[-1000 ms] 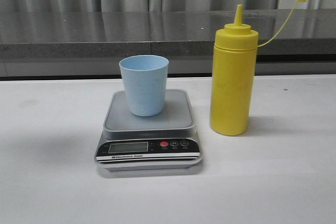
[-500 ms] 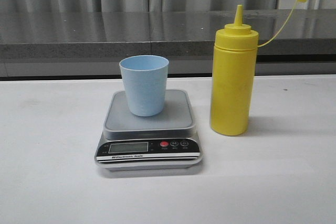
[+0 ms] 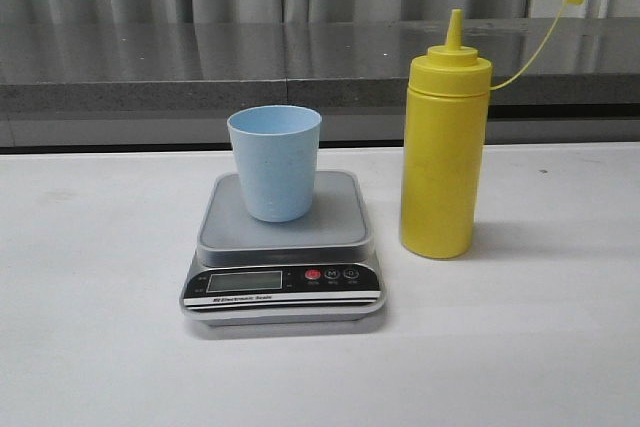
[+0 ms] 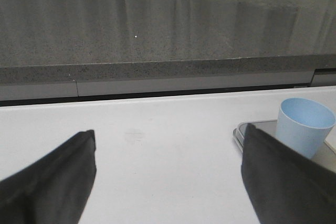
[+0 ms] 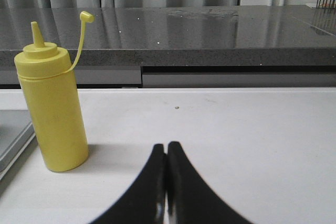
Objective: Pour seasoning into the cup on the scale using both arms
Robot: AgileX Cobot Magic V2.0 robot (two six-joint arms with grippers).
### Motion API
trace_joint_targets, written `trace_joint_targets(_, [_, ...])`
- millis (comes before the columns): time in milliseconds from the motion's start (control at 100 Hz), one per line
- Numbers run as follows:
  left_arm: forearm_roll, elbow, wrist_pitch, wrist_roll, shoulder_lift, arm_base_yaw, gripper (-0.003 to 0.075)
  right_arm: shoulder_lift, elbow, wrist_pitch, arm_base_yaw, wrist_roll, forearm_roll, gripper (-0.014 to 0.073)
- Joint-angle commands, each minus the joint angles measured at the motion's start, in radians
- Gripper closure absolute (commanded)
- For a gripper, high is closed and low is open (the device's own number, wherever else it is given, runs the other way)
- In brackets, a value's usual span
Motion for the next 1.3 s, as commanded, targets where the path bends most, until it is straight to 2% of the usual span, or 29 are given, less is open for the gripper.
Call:
trace_joint_targets(0, [-0.013, -0.014, -0.059, -0.009, -0.025, 0.003, 0.0230, -0.019, -0.022, -0.084, -0.003, -0.001, -0.009, 0.0661])
trace_joint_targets(250, [-0.013, -0.010, -0.059, -0.009, -0.038, 0.003, 0.0430, -0.019, -0.022, -0.084, -0.003, -0.001, -0.009, 0.0661])
trace_joint_targets(520, [-0.008, -0.005, -0.061, -0.009, -0.038, 0.003, 0.0742, -0.019, -0.022, -0.084, -0.003, -0.001, -0.009, 0.0661])
trace_joint_targets(810, [-0.007, -0.005, -0.061, -0.009, -0.038, 0.003, 0.0740, -0.019, -0.022, -0.084, -0.003, -0.001, -0.008, 0.0661])
trace_joint_targets(930, [-0.007, -0.005, -0.061, -0.009, -0.038, 0.003, 0.0740, -0.018, -0.032, -0.168, 0.000, 0.002, 0.000, 0.0661])
trace_joint_targets(1150, [-0.007, -0.005, -0.061, -0.009, -0.038, 0.003, 0.0740, 0.042, -0.177, -0.028, 0.001, 0.009, 0.036, 0.0661])
trace_joint_targets(1290, [-0.007, -0.005, -0.063, -0.009, -0.038, 0.003, 0.0740, 0.150, -0.280, -0.008, 0.001, 0.009, 0.077, 0.0661])
